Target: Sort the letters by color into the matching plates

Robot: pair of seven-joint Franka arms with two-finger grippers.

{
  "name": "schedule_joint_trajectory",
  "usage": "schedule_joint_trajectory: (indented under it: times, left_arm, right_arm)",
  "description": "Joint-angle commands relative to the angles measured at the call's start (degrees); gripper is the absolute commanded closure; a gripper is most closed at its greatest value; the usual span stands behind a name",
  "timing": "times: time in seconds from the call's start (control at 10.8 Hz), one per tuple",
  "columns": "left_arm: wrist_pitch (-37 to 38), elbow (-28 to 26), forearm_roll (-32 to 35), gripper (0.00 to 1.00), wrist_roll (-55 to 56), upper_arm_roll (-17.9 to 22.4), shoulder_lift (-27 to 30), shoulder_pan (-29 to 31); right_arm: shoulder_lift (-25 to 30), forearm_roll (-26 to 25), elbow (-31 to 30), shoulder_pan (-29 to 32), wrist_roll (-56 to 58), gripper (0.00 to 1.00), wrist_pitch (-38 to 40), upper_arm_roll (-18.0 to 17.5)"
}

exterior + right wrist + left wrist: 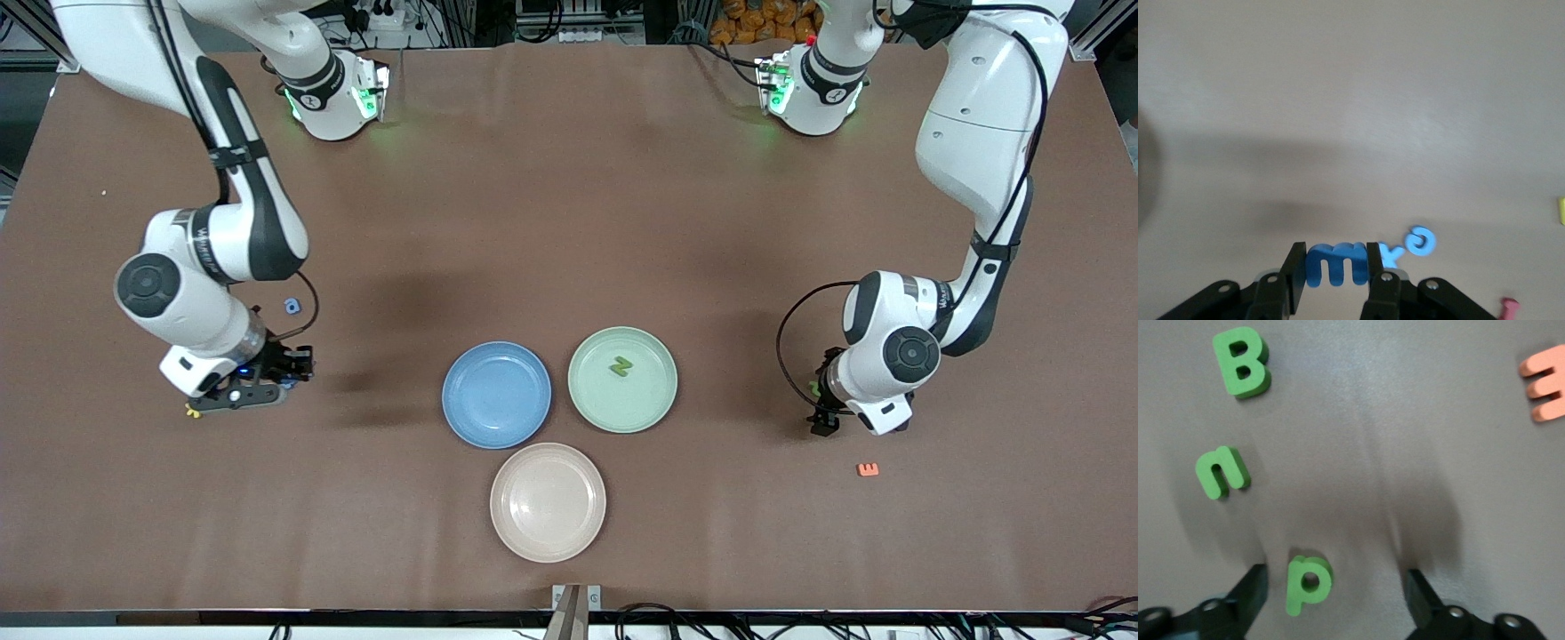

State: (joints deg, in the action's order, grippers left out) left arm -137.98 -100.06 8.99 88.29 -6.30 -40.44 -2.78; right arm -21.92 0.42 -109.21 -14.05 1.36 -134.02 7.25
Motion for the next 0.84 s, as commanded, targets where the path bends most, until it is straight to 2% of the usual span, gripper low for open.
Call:
schedule_joint_trajectory:
  times: [0.0,0.28,0.74]
  left_arm:
    - [-0.27,-1.01,0.95,1.00,0.92,-0.03,0.36,0.67]
    - [-0.27,-0.84,0.86,1.00,1.19,-0.03,0.36,0.50]
    - [-0.27,1.26,0.95,1.00,1.19,-0.46,0.98,-0.82]
  right_arm:
    - [-4.44,-0.77,6.62,-3.95,0.67,0.75,0.86,-1.88]
    - [-9.35,-0.59,11.55,-9.75,0.14,0.75,0.86,-2.24]
    - [-17.44,-0.59,20.43,-15.38,-1.00,0.74,0.42,-3.46]
